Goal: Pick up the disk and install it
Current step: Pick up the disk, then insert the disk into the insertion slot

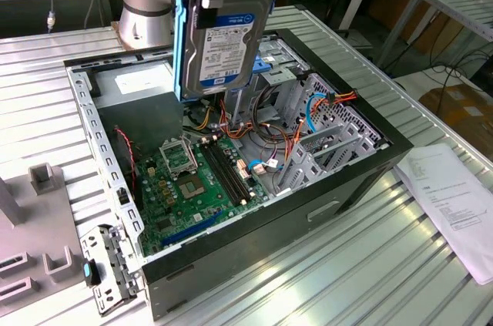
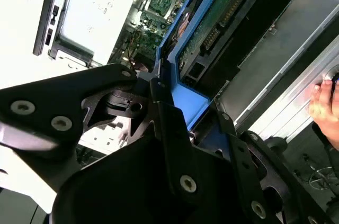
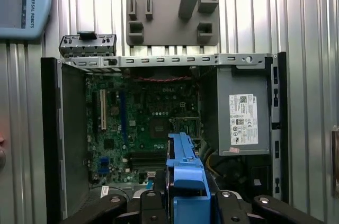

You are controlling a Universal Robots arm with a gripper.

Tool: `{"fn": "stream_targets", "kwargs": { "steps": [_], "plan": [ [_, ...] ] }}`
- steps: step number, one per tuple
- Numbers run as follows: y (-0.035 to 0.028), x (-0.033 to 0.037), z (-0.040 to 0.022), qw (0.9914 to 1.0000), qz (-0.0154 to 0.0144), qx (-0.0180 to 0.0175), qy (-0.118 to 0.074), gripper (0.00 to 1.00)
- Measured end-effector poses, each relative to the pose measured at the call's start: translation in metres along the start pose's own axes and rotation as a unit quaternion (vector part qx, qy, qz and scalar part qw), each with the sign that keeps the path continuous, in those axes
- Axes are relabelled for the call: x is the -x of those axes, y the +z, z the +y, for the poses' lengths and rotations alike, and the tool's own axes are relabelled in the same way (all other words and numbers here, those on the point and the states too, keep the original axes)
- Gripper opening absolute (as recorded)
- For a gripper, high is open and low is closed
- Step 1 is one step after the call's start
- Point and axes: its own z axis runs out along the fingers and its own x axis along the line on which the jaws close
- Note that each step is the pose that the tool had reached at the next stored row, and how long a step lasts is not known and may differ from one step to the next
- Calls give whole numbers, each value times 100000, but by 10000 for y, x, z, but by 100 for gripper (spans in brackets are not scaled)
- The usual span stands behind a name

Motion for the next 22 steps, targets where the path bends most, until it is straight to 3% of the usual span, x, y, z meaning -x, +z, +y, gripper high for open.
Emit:
{"fn": "stream_targets", "kwargs": {
  "steps": [2,17,18,19,20,22],
  "plan": [
    [4,-5,-28,100000,8,-2,-4,37],
    [4,-14,-39,100000,12,0,-7,37],
    [3,-50,-40,100000,15,3,-1,37],
    [6,-181,-45,100000,12,0,4,37],
    [9,-258,-49,100000,10,-2,2,37],
    [12,-345,-53,100000,20,3,-1,37]
  ]
}}
